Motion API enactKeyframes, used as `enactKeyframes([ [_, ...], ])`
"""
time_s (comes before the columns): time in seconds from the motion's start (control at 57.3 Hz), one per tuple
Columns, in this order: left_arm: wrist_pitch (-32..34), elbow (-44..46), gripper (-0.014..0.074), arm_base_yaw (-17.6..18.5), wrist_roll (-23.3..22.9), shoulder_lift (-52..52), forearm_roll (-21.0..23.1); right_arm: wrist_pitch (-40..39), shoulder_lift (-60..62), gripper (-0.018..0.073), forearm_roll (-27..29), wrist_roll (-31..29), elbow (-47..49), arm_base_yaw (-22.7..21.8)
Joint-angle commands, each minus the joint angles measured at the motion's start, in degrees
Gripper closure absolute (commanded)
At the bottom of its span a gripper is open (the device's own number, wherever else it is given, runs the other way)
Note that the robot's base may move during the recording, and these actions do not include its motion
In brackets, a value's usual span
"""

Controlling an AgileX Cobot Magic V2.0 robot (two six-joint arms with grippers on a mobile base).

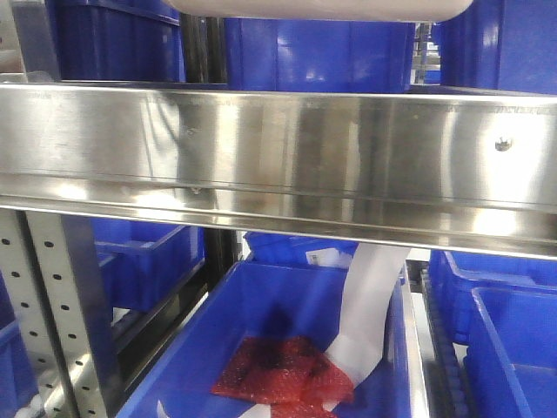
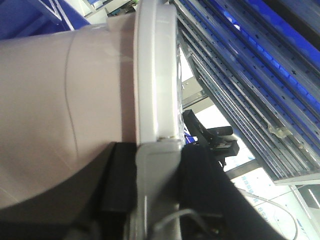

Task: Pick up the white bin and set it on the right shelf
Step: 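Carry the bin up to the upper steel shelf with both grippers, then lower the bin onto the upper shelf and open both grippers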

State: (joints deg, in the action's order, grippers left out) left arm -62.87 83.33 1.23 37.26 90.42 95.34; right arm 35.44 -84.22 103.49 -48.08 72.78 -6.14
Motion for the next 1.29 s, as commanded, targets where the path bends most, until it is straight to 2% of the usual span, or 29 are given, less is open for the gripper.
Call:
enactKeyframes([
  [0.0, -13.1, 2.1, 0.0713, 2.2, 1.6, -2.9, 6.0, 8.8, 2.6, 0.05, 5.5, -0.5, 2.2, 1.5],
  [0.367, -11.9, 2.1, 0.0713, 2.2, 2.0, -2.9, 6.0, 8.8, 2.4, 0.05, 5.8, -0.5, 2.2, 1.6],
  [0.419, -10.2, 2.1, 0.0713, 2.2, 2.0, -2.9, 4.6, 9.4, 2.0, 0.05, 5.6, -0.5, 2.2, 1.6],
  [0.506, -6.3, 2.1, 0.0713, 2.2, 2.0, -2.7, -0.6, 10.8, 0.5, 0.05, 4.4, -0.5, 2.2, 1.6],
  [0.611, -5.1, 2.1, 0.0713, 2.2, 2.0, -1.6, -4.1, 13.2, -2.2, 0.05, 2.9, -0.5, 2.2, 1.6],
  [0.803, -5.3, 2.1, 0.0712, 2.2, 2.0, 2.0, -4.4, 17.6, -7.1, 0.05, 2.2, -0.5, 2.2, 1.6],
  [0.995, -5.6, 2.1, 0.0694, 2.2, 2.0, 4.5, -4.5, 18.7, -9.8, 0.05, 2.0, -0.5, 2.2, 1.6],
  [1.065, -5.6, 2.1, 0.0638, 2.2, 2.1, 4.7, -4.5, 18.8, -10.1, 0.0494, 2.0, -0.7, 2.2, 1.6],
  [1.134, -5.7, 2.1, 0.0539, 2.2, 2.2, 4.7, -4.5, 19.1, -10.3, 0.0431, 2.0, -1.9, 2.2, 1.6],
  [1.187, -5.6, 2.1, 0.0447, 2.2, 2.4, 4.7, -4.5, 19.0, -10.3, 0.0344, 2.0, -3.0, 2.2, 1.6],
  [1.274, -5.3, 2.1, 0.0272, 2.2, 2.4, 4.7, -4.5, 18.4, -10.3, 0.0127, 2.0, -4.1, 2.2, 1.6],
])
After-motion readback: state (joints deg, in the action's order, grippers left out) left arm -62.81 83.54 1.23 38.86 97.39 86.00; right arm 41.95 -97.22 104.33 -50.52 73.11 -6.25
